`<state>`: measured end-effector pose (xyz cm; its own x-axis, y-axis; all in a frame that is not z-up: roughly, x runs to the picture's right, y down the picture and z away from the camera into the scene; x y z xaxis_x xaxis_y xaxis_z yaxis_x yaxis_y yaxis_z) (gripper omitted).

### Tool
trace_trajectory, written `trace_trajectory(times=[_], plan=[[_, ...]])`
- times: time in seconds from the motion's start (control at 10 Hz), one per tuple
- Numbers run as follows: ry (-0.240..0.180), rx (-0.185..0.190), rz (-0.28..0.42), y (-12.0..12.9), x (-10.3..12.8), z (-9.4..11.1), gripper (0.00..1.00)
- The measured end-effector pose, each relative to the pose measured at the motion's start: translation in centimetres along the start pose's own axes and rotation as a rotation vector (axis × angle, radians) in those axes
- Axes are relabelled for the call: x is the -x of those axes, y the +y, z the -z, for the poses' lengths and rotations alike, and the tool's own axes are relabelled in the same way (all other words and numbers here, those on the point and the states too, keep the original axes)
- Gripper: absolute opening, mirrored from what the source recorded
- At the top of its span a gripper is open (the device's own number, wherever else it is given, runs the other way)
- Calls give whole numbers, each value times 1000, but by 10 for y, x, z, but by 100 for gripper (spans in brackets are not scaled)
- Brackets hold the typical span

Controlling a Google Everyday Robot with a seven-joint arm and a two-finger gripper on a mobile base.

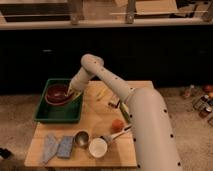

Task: Stack bowls into tray

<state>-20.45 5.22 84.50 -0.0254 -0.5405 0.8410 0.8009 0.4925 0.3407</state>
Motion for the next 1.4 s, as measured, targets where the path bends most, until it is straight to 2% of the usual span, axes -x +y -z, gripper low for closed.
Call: trace_trajectory(times=[0.3, 0.7, 0.9, 1.4], plan=[[3, -6, 30, -4, 2, -14, 0], [10, 40, 56, -9, 1, -34, 0], [18, 78, 56, -9, 1, -44, 0], [99, 114, 22, -8, -2, -60, 2]])
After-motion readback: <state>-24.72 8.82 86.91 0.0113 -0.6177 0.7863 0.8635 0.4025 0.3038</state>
